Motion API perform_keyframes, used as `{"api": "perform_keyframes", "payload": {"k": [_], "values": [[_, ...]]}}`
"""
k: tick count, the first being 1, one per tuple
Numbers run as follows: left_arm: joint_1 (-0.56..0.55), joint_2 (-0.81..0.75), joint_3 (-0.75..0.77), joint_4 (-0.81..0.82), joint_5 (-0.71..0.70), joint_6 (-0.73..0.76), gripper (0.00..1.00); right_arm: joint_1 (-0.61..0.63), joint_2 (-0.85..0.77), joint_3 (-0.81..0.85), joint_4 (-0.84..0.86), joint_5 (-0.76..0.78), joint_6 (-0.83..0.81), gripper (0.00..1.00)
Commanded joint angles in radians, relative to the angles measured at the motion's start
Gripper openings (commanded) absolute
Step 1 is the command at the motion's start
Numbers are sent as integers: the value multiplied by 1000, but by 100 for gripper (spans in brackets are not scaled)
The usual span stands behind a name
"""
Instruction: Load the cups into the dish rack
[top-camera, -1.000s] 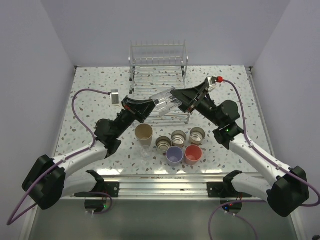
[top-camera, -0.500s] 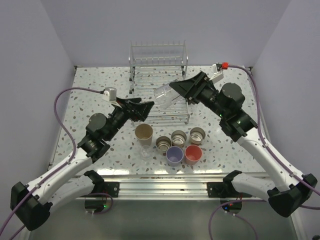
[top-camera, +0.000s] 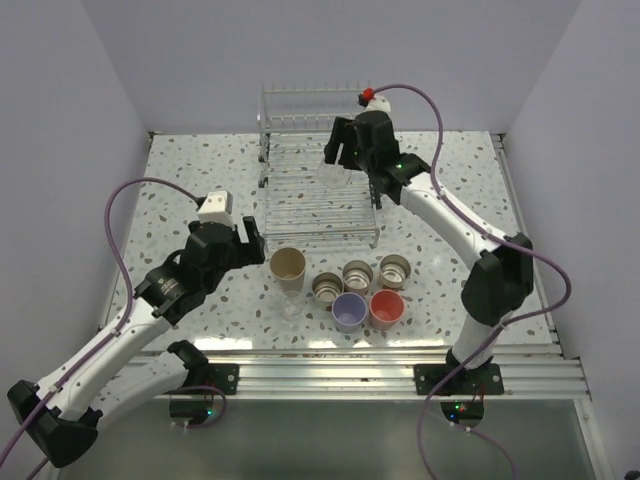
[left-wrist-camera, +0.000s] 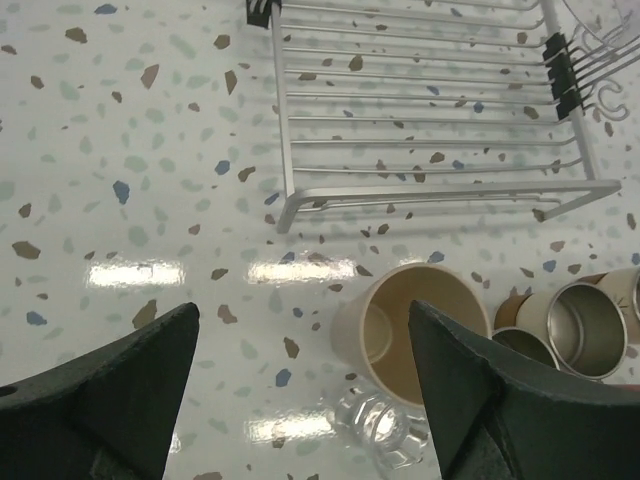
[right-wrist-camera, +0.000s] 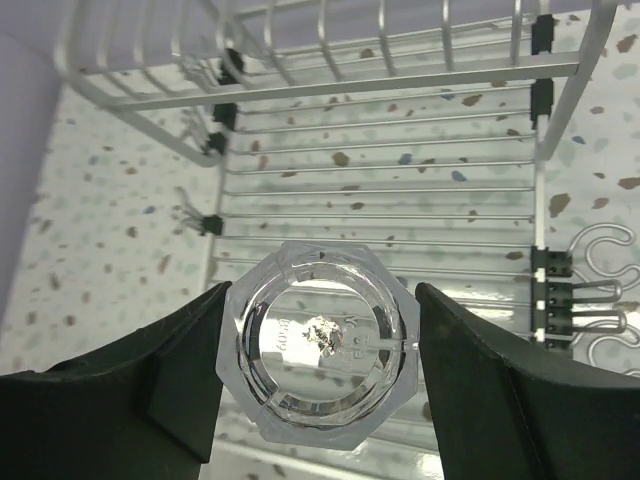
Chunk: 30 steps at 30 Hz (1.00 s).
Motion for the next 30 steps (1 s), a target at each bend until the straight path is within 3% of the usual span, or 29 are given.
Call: {"api": "perform_keyframes", "payload": {"k": [1,5,9,14,21,30], "values": [[-2,-51,-31,-64,-51,62,89,-1,117,152,-38,140,-140,0],[-2,-51,13,-111,49,87,88,-2,228,230,-26,219,-177,0],[-2,-62,9,-148,-55,108,89,-16,309,273,4,265,-194,0],[-2,-91,-22,-82,26,162,89,-42,392,298,57,285,-168,0],[-2,-125,-37,-67,29,168,91,-110,492,318,131,207,-74,0],[1,-119,-45,-54,48,180,91,-126,564,318,189,269,-88,0]]}}
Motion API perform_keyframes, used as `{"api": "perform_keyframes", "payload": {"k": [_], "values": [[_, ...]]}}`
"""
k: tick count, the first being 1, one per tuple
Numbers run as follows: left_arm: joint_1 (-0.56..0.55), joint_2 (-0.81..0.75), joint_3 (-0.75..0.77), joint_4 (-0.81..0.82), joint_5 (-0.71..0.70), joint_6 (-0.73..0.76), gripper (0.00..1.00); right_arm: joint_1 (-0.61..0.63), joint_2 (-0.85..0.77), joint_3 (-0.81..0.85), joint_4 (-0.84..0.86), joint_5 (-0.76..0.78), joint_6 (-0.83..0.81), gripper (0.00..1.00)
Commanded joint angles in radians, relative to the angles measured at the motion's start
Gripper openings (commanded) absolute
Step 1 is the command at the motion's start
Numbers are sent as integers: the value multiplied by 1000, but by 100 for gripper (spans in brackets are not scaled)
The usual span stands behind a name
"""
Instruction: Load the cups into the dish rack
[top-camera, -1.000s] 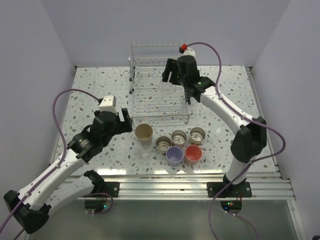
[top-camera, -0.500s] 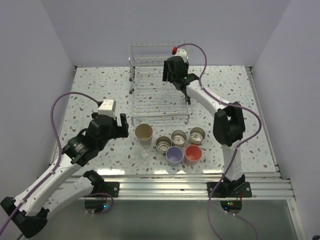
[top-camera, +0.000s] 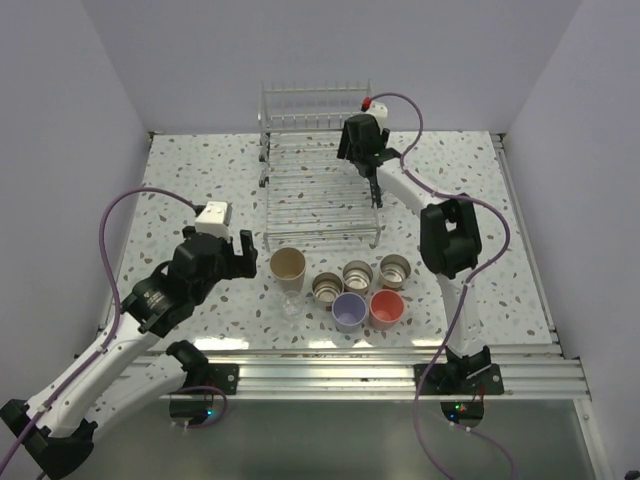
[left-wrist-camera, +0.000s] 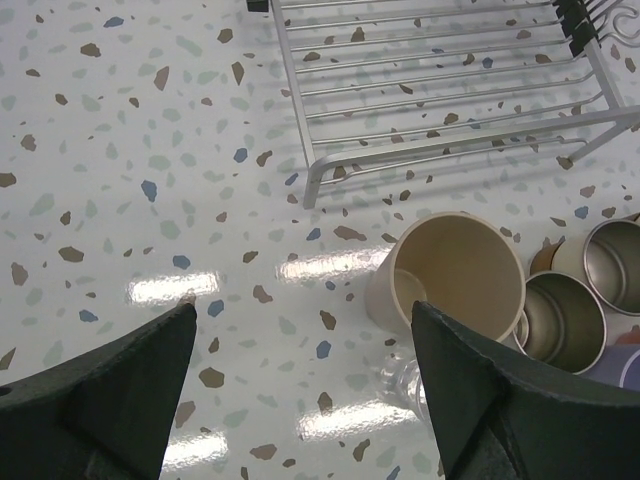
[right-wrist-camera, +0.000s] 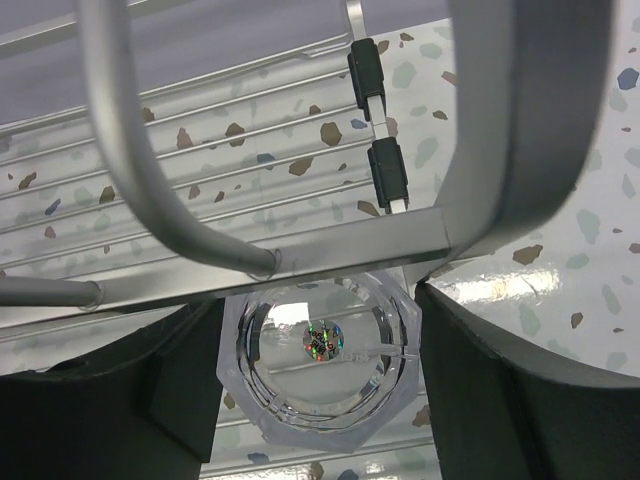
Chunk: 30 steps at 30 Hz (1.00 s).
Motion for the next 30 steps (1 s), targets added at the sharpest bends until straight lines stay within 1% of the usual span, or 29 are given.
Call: {"api": "perform_keyframes", "payload": {"k": [1,5,8,9,12,13,15,16,23,25,27,28,30], "values": [[2,6,-1,43,17,32,91,1,11,17,96,50,7,0],[7,0,-1,46,27,37,91,1,45,37,81,53,1,0],[12,-6,-2,49,30,38,91,2,71,84,29,48,-3,0],[13,-8,-2,49,30,38,91,4,76,100,9,48,-3,9],[18,-11,-4,50,35,40,91,9,67,95,9,53,-16,25],[18,-11,-2,52,41,41,92,12,67,94,7,53,-19,39],[27,-13,-2,53,46,43,91,15,56,91,9,55,-24,49],[29,-13,-4,53,47,44,91,18,54,89,7,56,-24,57],[44,-23,-4,58,58,49,92,44,21,66,30,76,-36,84],[44,-26,-7,59,58,49,92,49,7,61,33,79,-33,87],[45,-28,-9,61,58,49,92,49,-2,54,35,82,-30,96],[47,-28,-7,61,58,47,92,50,-7,48,36,82,-30,98],[48,-28,-7,61,58,49,92,50,-28,29,43,88,-29,98]]}}
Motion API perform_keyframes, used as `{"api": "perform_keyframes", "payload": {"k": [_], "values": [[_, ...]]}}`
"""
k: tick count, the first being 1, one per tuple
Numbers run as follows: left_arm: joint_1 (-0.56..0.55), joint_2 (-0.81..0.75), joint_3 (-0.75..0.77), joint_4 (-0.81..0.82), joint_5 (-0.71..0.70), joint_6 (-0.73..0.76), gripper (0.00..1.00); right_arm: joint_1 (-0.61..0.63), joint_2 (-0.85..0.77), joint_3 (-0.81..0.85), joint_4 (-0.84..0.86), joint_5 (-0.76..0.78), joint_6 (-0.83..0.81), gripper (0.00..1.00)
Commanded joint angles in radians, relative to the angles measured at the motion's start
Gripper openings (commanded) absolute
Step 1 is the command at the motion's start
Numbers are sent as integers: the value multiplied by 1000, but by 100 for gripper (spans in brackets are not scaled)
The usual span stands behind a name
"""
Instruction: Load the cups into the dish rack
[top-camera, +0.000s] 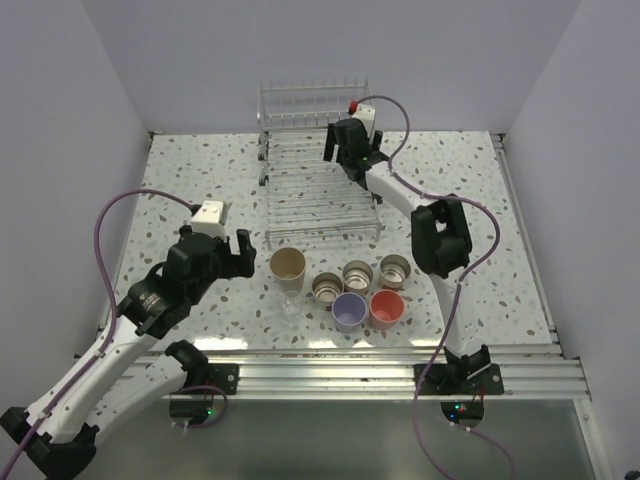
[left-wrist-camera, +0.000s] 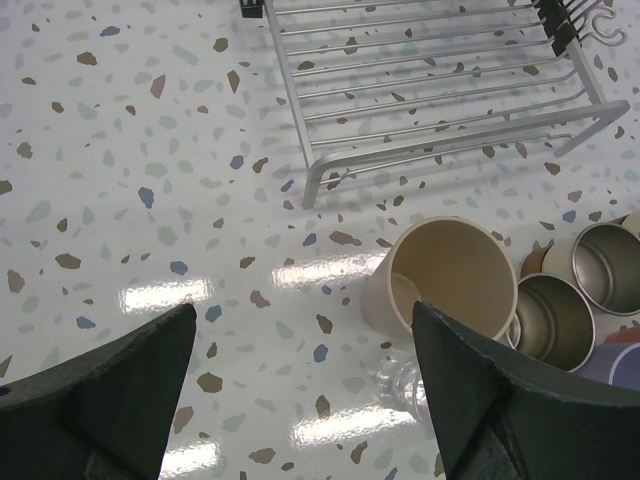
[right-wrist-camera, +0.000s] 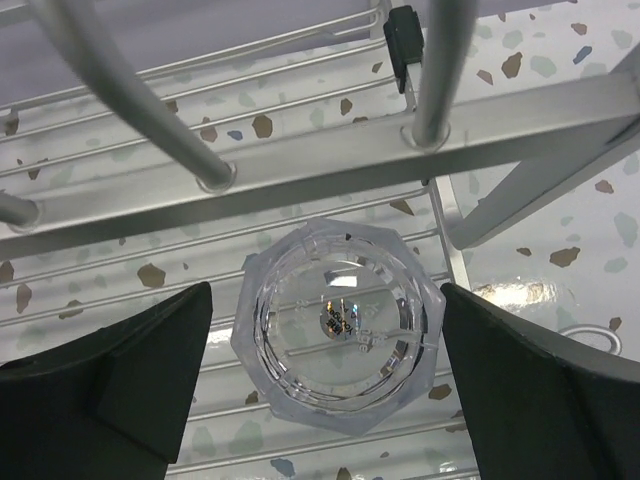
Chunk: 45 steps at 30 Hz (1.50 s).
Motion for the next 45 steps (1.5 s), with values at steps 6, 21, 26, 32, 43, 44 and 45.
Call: {"api": "perform_keyframes", "payload": {"k": [6,21,26,32,43,44,45], "values": [[15,-9,-7,54,14,31,92,9,-209,-112,53,78,-24,98],[21,-2,-13,65,42,37,92,60,-753,-476,-61,100,56,98],[20,50,-6,68,73,44,91,126,-916,-644,-85,-29,123,98],[18,178,10,76,111,-52,89,222,-1043,-846,-69,-80,209,98],[17,371,-48,289,197,-166,75,227,-1253,-958,-164,-46,133,98],[17,379,-50,294,197,-167,69,227,-1269,-966,-164,-43,128,98],[14,386,-52,295,191,-173,66,227,-1290,-975,-167,-35,128,98]]}}
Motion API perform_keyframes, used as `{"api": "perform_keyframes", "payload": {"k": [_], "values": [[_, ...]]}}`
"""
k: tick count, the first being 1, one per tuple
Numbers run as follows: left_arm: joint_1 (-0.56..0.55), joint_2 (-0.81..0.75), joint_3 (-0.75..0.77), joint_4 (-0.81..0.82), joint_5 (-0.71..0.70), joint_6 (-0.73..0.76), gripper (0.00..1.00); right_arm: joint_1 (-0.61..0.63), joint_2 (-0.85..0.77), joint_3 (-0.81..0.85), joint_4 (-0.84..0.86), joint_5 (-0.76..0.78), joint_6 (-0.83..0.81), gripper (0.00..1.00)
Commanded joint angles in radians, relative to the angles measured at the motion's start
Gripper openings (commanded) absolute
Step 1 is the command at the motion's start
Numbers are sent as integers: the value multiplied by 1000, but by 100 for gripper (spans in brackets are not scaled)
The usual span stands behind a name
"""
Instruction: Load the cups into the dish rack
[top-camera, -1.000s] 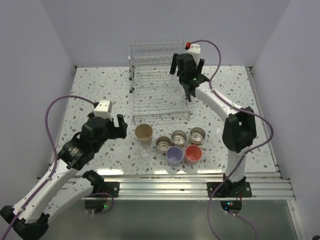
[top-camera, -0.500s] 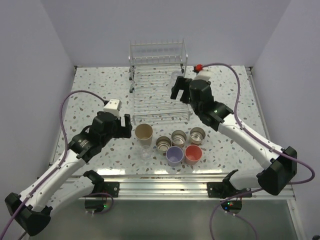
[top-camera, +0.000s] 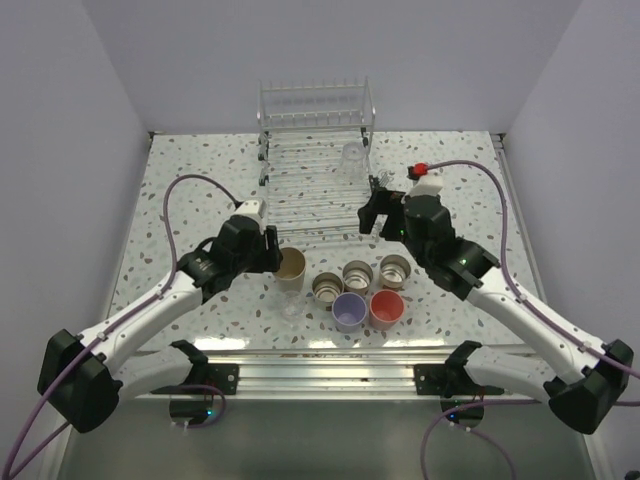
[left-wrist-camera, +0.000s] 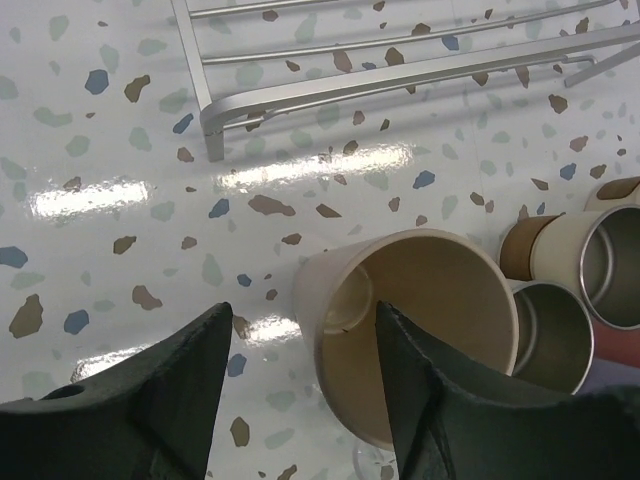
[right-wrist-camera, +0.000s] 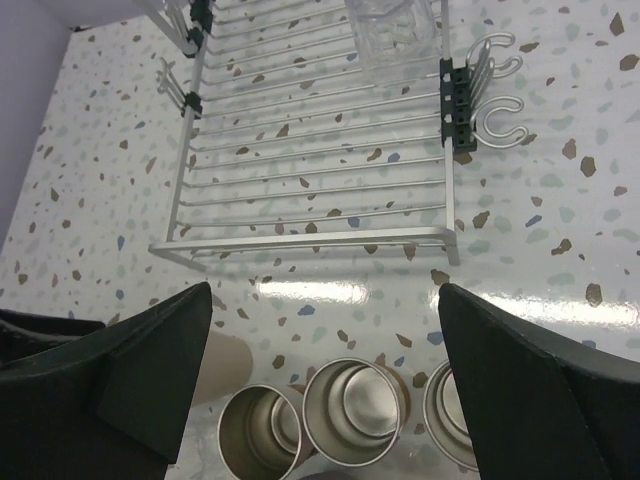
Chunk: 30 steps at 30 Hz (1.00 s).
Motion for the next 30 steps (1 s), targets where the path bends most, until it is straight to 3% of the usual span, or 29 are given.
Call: {"api": "perform_keyframes", "payload": {"k": [1,5,10,11,17,21,24,27,30], "values": [[2,25,-6,98,14,-41,61,-3,-103,-12,-31,43,-32,98],[1,42,-34,117,16,-49,45,-3,-163,-38,-58,60,-30,98],[-1,54,-28,122,-3,-46,13,-2,-195,-43,-81,28,-7,98],[-1,56,-23,118,-9,-46,0,-3,-201,-43,-81,20,0,98],[5,-7,57,59,-105,-49,0,-3,-215,-49,-61,-40,98,98],[47,-128,107,137,-12,-46,0,-3,-206,-77,80,-228,168,98],[99,-182,121,280,121,-81,0,-5,-165,-57,195,-365,234,98],[140,-222,117,362,204,-139,0,-3,-169,-47,259,-348,323,98],[151,-269,59,593,281,-190,0,-11,-215,-92,452,-333,427,98]]}}
